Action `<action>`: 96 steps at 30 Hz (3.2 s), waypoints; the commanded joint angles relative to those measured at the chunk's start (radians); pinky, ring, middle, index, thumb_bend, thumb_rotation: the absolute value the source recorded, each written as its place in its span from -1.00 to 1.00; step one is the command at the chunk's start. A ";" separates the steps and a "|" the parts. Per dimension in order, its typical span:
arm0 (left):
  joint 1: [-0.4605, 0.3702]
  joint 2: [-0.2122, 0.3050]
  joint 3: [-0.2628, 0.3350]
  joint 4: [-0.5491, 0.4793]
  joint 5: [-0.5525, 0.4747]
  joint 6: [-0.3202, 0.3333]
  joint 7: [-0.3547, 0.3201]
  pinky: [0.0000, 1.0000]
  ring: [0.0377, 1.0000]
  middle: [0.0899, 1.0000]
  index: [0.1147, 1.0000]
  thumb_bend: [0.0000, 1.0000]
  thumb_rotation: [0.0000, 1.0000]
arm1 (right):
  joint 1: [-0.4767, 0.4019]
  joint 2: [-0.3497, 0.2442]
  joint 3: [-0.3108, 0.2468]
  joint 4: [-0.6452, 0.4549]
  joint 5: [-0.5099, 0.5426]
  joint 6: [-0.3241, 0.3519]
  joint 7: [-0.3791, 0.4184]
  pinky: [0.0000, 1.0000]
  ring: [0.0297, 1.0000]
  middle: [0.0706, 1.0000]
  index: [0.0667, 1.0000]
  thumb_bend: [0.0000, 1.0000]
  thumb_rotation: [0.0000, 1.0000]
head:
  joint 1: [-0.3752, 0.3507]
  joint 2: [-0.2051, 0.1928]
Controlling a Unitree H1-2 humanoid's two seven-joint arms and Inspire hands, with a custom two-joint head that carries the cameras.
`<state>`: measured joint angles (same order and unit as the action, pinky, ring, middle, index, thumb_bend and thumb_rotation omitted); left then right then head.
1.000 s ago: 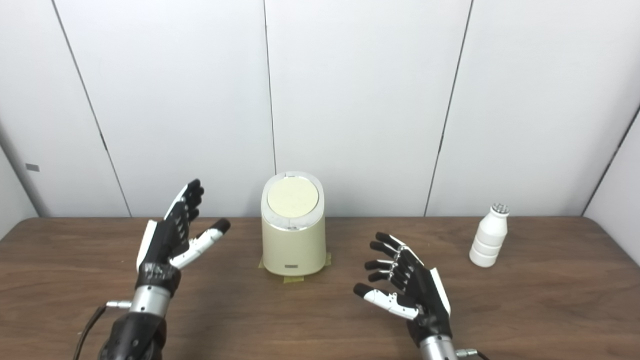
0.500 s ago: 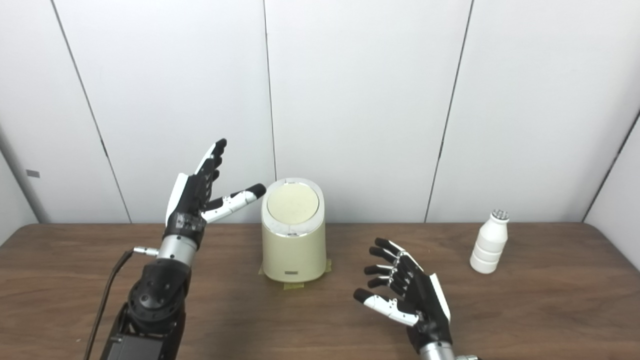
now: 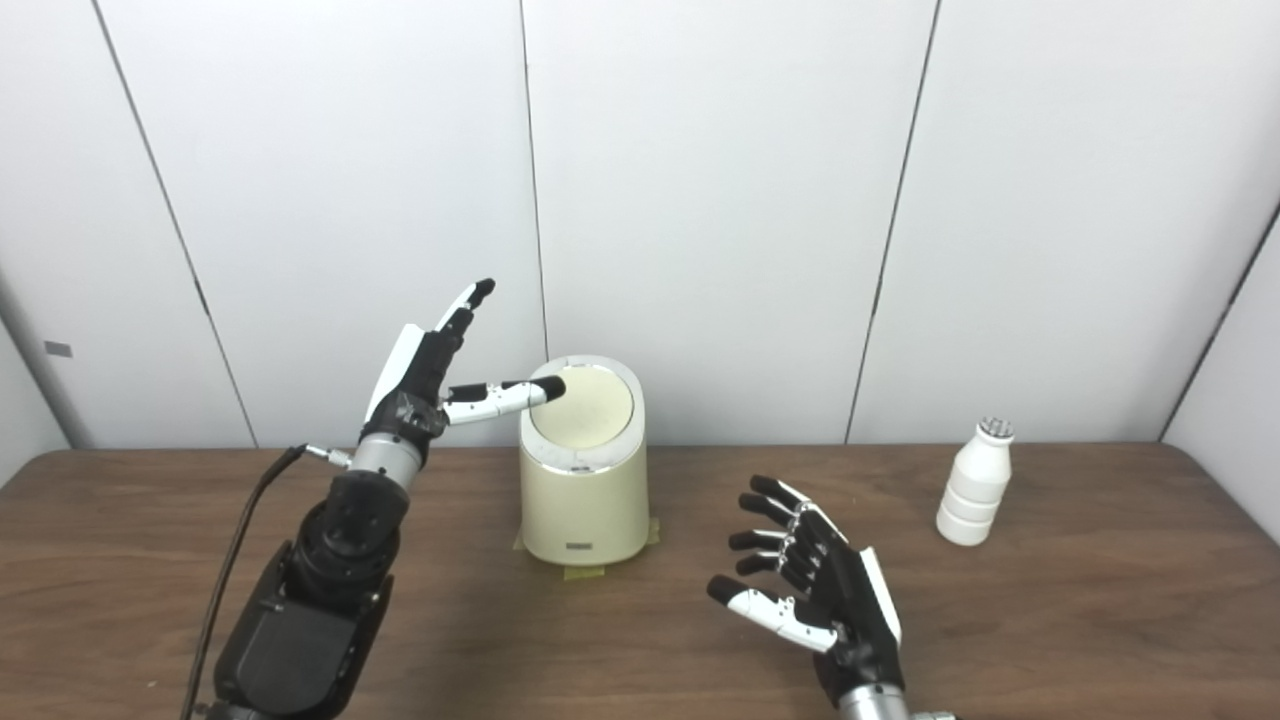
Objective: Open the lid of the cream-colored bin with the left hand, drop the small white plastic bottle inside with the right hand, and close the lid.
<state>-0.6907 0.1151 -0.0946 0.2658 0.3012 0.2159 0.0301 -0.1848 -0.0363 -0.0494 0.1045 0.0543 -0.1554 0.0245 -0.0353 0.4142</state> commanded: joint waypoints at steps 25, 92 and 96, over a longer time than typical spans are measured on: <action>-0.131 0.004 -0.089 0.091 0.145 0.045 0.040 1.00 1.00 1.00 1.00 0.85 -0.60 | -0.030 0.023 0.012 -0.053 -0.009 -0.022 -0.018 -0.01 0.20 0.50 0.54 0.61 -0.59 | -0.022 0.010; 0.279 -0.029 0.214 -0.337 -0.298 -0.054 -0.092 0.18 0.44 0.52 0.57 0.44 -0.63 | -0.018 0.011 0.020 -0.091 -0.012 0.005 -0.019 0.00 0.20 0.50 0.54 0.62 -0.57 | -0.008 0.039; 0.372 -0.029 0.214 -0.359 -0.344 -0.094 -0.104 0.17 0.43 0.51 0.55 0.43 -0.63 | -0.017 0.009 0.016 -0.092 -0.003 0.010 -0.016 0.01 0.21 0.50 0.53 0.64 -0.56 | -0.009 0.038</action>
<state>-0.2918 0.0812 0.1195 -0.0538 -0.0228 0.1702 -0.0668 -0.1727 -0.0212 -0.0267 0.0408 0.0405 -0.1257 0.0020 -0.0430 0.4525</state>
